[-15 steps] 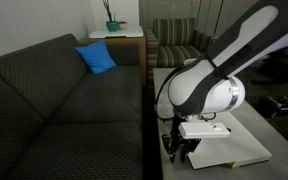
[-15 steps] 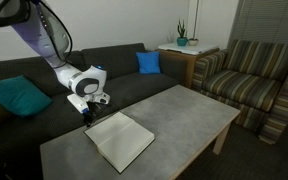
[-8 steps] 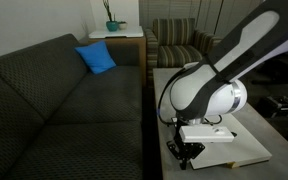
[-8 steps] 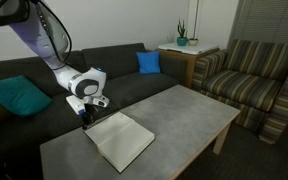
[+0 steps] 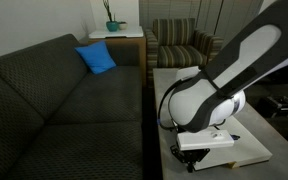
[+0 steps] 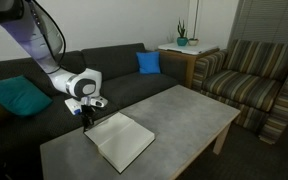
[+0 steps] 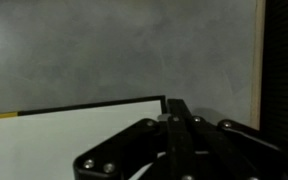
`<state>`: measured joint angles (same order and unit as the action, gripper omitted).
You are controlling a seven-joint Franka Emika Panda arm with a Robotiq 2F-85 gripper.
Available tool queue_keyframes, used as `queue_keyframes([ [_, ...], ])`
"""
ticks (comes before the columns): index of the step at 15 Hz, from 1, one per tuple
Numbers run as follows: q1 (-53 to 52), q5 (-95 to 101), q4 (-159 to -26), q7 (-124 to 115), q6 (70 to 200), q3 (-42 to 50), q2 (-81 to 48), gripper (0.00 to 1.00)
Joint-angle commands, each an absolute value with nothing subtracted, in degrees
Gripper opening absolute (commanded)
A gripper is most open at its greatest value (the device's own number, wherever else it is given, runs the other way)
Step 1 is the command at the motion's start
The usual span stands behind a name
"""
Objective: Close the open book on the table
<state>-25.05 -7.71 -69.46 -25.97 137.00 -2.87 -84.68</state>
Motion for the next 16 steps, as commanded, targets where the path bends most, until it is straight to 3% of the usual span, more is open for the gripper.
queue_keyframes([
  [1,-27.0,-5.9,-69.0,-29.8,135.8,-0.8,-84.7,0.00],
  [16,-29.8,-1.2,-64.3,-51.6,133.2,7.0,-84.4,0.00],
])
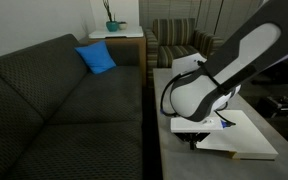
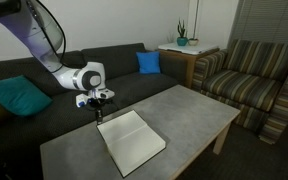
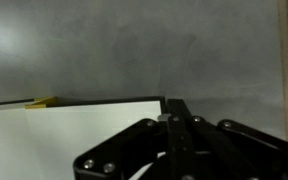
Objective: Close the open book on the table
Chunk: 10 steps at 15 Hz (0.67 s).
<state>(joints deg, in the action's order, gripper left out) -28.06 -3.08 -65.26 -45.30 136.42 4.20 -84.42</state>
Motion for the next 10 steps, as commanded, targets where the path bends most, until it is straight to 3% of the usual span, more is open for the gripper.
queue_keyframes([
  [1,-30.3,-0.4,-63.9,-54.4,132.0,7.6,-84.4,0.00],
  [10,-32.1,6.1,-58.1,-71.6,119.6,7.8,-84.4,0.00],
])
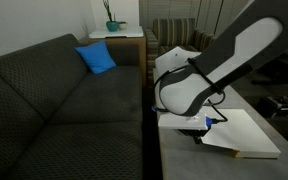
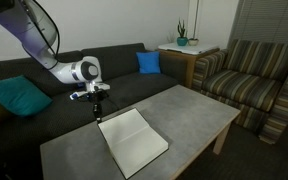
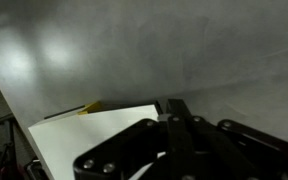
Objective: Close the open book on the table
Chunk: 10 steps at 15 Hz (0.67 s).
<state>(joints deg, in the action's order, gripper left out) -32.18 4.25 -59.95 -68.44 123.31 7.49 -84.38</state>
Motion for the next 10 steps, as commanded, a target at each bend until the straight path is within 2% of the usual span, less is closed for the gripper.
queue_keyframes([
  [1,-31.6,6.7,-57.8,-72.5,119.3,7.8,-84.4,0.00],
  [10,-30.4,5.7,-63.8,-80.6,118.5,11.9,-81.3,0.00],
])
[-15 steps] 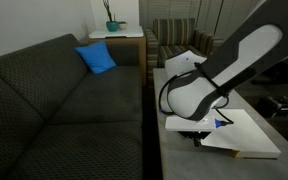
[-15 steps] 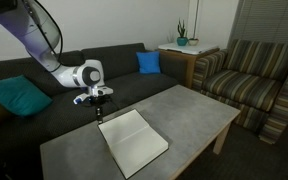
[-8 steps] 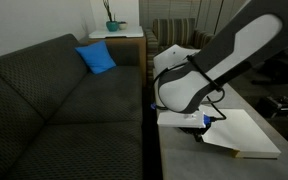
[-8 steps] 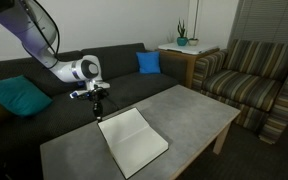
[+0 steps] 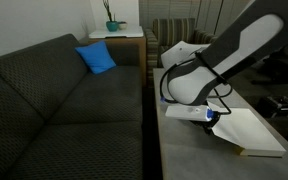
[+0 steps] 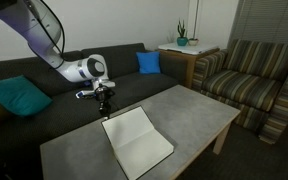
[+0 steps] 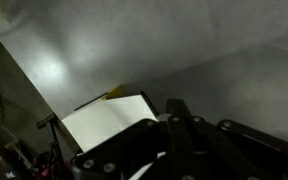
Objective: Close the open book on the table
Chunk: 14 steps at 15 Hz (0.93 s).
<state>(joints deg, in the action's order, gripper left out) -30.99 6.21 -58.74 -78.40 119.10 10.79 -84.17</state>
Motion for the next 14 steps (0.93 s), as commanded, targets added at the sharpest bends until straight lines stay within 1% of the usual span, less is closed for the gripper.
queue_keyframes([
  [1,-30.2,5.5,-65.2,-81.7,118.8,12.2,-80.8,0.00],
  [7,-31.6,5.7,-74.3,-89.1,117.5,14.1,-75.0,0.00],
  [12,-34.1,7.2,-78.7,-93.5,111.4,16.6,-70.0,0.00],
  [13,-32.2,10.2,-79.4,-95.1,110.3,14.5,-69.0,0.00],
  [14,-31.6,11.0,-80.7,-95.4,110.0,14.4,-68.1,0.00],
])
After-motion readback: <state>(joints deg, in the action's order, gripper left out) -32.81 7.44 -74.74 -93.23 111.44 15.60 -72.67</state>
